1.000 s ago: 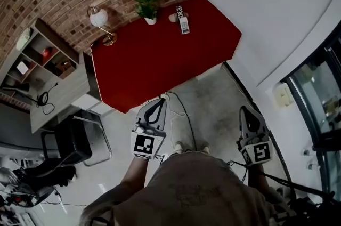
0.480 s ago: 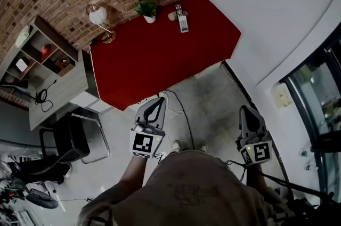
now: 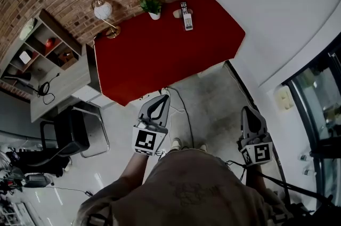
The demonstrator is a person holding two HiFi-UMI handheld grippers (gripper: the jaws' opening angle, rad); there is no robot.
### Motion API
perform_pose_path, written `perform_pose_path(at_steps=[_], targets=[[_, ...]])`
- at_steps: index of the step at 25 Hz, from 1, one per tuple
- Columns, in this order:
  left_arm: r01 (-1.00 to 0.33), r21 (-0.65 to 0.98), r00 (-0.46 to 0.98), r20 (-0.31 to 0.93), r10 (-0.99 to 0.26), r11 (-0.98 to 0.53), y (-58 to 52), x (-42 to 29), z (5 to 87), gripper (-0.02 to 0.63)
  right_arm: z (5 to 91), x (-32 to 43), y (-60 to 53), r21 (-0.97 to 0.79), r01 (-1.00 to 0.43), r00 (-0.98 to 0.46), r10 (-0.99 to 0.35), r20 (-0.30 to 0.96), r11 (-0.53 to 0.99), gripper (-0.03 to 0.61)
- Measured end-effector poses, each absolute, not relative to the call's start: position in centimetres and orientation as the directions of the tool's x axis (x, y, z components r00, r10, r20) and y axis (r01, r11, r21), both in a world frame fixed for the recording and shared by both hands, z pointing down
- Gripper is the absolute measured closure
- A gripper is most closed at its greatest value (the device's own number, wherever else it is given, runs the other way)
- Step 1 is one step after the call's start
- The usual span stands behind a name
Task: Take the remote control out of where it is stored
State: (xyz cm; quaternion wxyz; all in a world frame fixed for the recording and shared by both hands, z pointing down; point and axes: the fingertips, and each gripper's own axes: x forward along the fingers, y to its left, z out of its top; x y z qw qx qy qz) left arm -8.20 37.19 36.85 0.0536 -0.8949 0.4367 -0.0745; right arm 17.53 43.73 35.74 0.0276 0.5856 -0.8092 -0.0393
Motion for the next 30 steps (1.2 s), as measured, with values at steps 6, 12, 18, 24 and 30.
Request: perform_pose_path(at_steps=[6,12,18,24,30], targets=[[-0.786,-0.154,0.593,0.087,-0.800,-0.599,37.6,-8.0,37.0,0.604,35.9,18.1,44.0,0.094,-0.945,-0.316,-0.949,-0.001,0.314,0.566],[-0.799,-0.136,0.579,0.090,-0.810,-0.586,37.8,-7.3,37.4,0.603,36.1,19.2,44.3,0.093,-0.942,-0.324,-0.946,0.001,0.323,0.566],[-0.814,-0.139,0.553,0.107,-0.826,-0.563,38.6,-6.4,38.0,0.603,36.9,20.7,44.5,0.076,-0.938,-0.339,-0.941,0.009,0.338,0.566],[-0.837,-0.147,0.511,0.135,-0.849,-0.527,39.4,-5.5,39.0,0.603,37.8,22.5,44.5,0.080,-0.923,-0.377,-0.926,0.014,0.377,0.566],[-0.849,-0.158,0.481,0.169,-0.861,-0.505,40.1,-4.9,40.0,0.603,38.6,24.4,44.2,0.091,-0.912,-0.401,-0.916,0.012,0.400,0.566]])
